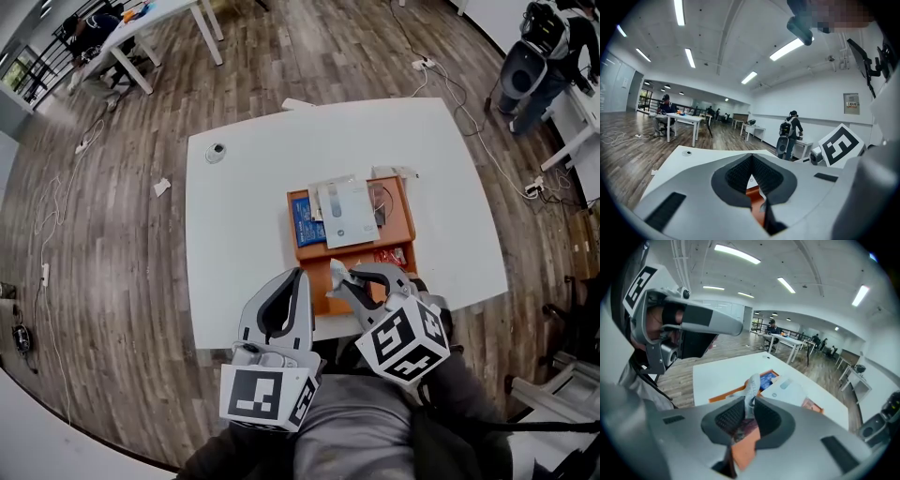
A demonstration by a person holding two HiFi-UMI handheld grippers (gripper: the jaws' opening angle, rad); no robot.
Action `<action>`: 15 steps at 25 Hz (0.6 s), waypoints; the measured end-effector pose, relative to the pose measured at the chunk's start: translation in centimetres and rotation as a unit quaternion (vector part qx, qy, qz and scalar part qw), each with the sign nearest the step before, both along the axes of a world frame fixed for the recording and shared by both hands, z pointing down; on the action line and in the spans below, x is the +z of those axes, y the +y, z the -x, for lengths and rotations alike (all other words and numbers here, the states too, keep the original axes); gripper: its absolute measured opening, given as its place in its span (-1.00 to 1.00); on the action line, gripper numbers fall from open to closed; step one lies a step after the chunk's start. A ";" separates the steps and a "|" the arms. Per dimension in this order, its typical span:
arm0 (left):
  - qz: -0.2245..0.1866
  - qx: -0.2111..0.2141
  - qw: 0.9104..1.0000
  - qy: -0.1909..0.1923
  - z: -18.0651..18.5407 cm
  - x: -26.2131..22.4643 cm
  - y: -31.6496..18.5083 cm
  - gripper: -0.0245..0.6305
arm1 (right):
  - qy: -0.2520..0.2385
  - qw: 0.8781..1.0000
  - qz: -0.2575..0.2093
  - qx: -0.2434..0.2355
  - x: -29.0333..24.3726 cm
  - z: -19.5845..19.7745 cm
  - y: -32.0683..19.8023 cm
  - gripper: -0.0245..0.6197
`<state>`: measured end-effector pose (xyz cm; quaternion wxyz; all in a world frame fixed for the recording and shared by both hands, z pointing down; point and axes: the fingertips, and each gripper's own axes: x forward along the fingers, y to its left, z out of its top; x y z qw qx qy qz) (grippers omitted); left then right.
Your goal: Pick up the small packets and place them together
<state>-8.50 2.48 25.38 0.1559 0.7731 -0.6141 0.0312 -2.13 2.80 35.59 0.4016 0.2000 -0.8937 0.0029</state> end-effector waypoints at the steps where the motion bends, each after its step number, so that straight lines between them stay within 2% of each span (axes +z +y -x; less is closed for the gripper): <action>1: -0.002 -0.002 1.000 0.000 0.2 -0.2 -0.5 -0.93 | -0.003 1.000 -0.007 0.002 -0.5 0.1 -0.8 -0.72; 9: -0.010 -0.017 1.000 -0.001 3.4 -1.0 -5.9 -0.93 | -0.005 0.998 -0.051 0.040 -3.1 1.1 -9.8 -0.72; 15: 0.012 -0.020 1.000 0.008 5.2 0.3 -8.8 -0.93 | 0.017 0.998 -0.028 0.044 -0.9 2.1 -13.1 -0.67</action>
